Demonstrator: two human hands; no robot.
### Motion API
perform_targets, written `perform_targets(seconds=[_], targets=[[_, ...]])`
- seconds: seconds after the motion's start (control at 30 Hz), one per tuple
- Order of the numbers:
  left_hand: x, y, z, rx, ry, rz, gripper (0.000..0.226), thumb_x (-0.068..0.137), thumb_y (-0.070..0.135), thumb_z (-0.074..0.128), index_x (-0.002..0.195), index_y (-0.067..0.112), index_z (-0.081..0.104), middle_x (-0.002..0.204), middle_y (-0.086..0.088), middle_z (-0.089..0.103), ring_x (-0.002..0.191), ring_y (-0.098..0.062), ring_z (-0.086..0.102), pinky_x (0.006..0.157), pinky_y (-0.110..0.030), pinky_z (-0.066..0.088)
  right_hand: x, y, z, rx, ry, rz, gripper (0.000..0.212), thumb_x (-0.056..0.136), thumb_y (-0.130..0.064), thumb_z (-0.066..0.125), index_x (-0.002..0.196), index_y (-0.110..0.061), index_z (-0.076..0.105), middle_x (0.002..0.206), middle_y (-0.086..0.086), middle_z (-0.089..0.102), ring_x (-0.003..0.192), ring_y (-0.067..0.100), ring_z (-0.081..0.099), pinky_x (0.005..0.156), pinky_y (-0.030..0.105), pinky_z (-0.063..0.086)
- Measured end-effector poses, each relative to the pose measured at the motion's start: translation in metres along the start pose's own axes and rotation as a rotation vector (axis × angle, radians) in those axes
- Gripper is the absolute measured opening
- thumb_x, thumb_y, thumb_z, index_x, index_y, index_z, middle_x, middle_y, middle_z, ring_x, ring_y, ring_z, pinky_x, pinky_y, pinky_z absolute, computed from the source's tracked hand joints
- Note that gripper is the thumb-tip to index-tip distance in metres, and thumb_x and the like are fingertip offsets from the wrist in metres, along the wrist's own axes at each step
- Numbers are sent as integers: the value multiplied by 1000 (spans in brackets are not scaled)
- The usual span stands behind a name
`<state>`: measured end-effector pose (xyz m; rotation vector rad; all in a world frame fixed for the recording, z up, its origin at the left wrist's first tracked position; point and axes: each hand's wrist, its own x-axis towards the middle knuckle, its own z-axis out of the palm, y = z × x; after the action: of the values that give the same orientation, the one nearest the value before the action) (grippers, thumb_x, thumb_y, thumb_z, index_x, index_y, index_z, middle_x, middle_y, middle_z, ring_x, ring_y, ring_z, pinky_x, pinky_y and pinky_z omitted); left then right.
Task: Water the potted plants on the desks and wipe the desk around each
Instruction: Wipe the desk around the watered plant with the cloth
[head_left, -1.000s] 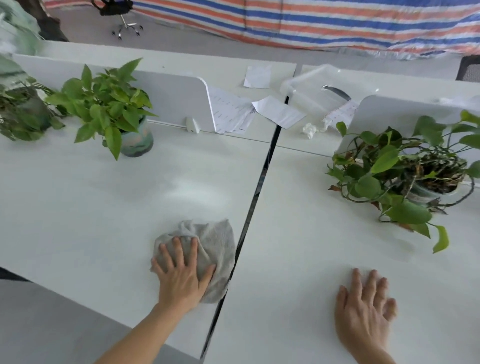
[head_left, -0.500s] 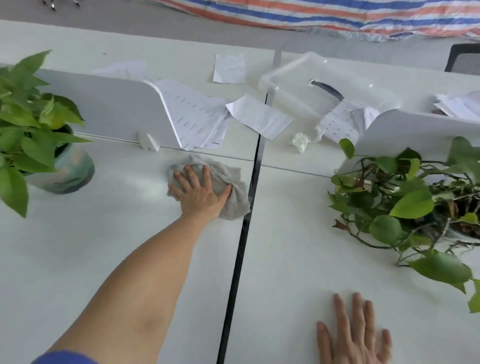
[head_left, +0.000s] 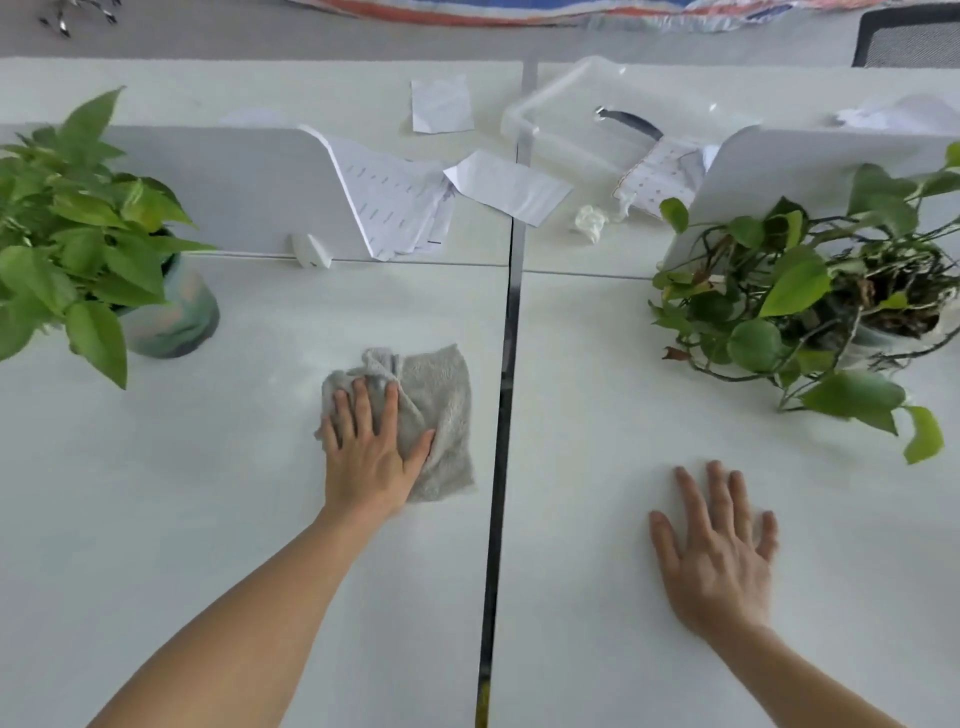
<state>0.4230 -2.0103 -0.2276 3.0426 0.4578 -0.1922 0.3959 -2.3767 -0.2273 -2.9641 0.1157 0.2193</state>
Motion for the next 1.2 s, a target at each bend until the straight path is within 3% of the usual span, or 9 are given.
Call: perform_targets(seconds=[0.2, 0.3, 0.4, 0.57, 0.7, 0.9, 0.97, 1.1, 1.2], targets=[[-159, 10, 26, -64, 51, 87, 67, 102, 44, 7, 146, 3, 37, 156, -20, 24, 144, -38, 24, 114, -52, 23, 1, 4, -17, 41, -138, -43, 63, 102, -56, 24, 159, -34, 10, 168, -2, -5, 154, 15, -12, 124, 42, -4], [-219, 53, 36, -172, 90, 331, 53, 100, 35, 25, 144, 10, 44, 155, -13, 30, 144, -35, 27, 110, -54, 27, -13, 34, -36, 89, -153, -95, 61, 103, -53, 28, 158, -31, 18, 168, -1, 6, 155, 16, 1, 123, 37, 7], [-235, 110, 31, -156, -2, 563, 53, 94, 39, 40, 144, 21, 44, 153, -10, 37, 141, -37, 31, 105, -56, 29, -29, 85, -48, 66, -130, -1, 61, 102, -53, 27, 158, -29, 23, 168, 0, 11, 155, 17, 6, 122, 36, 14], [-168, 161, 22, -29, -82, 627, 51, 101, 49, 20, 147, 34, 34, 155, -7, 34, 143, -38, 26, 109, -56, 16, -17, 163, -63, 5, -62, 129, 65, 99, -58, 25, 157, -30, 26, 168, 1, 13, 155, 19, 7, 121, 40, 17], [-51, 182, 7, 21, -101, 397, 61, 93, 54, -10, 152, 40, -5, 162, -6, -10, 147, -38, -13, 116, -58, -10, 11, 199, -58, -11, -16, 207, 72, 94, -63, 19, 158, -31, 20, 168, 2, 8, 155, 19, 4, 123, 41, 11], [66, 230, -7, -84, -135, 112, 53, 100, 51, 7, 151, 42, -3, 162, -7, -13, 145, -41, -16, 113, -64, -7, 17, 214, -33, 31, 117, 253, 69, 96, -68, 17, 155, -33, 28, 167, -1, 16, 154, 16, 8, 120, 37, 8], [52, 257, -5, -56, -138, 259, 55, 99, 51, 3, 152, 39, -5, 162, -7, -14, 145, -40, -18, 114, -62, -8, 19, 215, -32, 31, 113, 261, 73, 93, -70, 16, 154, -34, 30, 166, -2, 19, 154, 16, 10, 120, 36, 8], [-22, 289, 0, 11, -213, 803, 57, 92, 58, -7, 147, 47, -6, 158, 4, -24, 142, -28, -32, 115, -53, -19, 16, 213, -32, 43, 108, 263, 80, 86, -71, 16, 152, -32, 37, 165, 0, 25, 153, 18, 16, 119, 38, 10], [22, 289, -8, 12, -249, 793, 64, 89, 61, -7, 148, 49, 15, 160, 8, -18, 144, -22, -30, 115, -49, -20, 17, 214, -31, 39, 110, 263, 77, 88, -68, 22, 151, -29, 42, 163, 1, 29, 152, 18, 19, 118, 38, 12]])
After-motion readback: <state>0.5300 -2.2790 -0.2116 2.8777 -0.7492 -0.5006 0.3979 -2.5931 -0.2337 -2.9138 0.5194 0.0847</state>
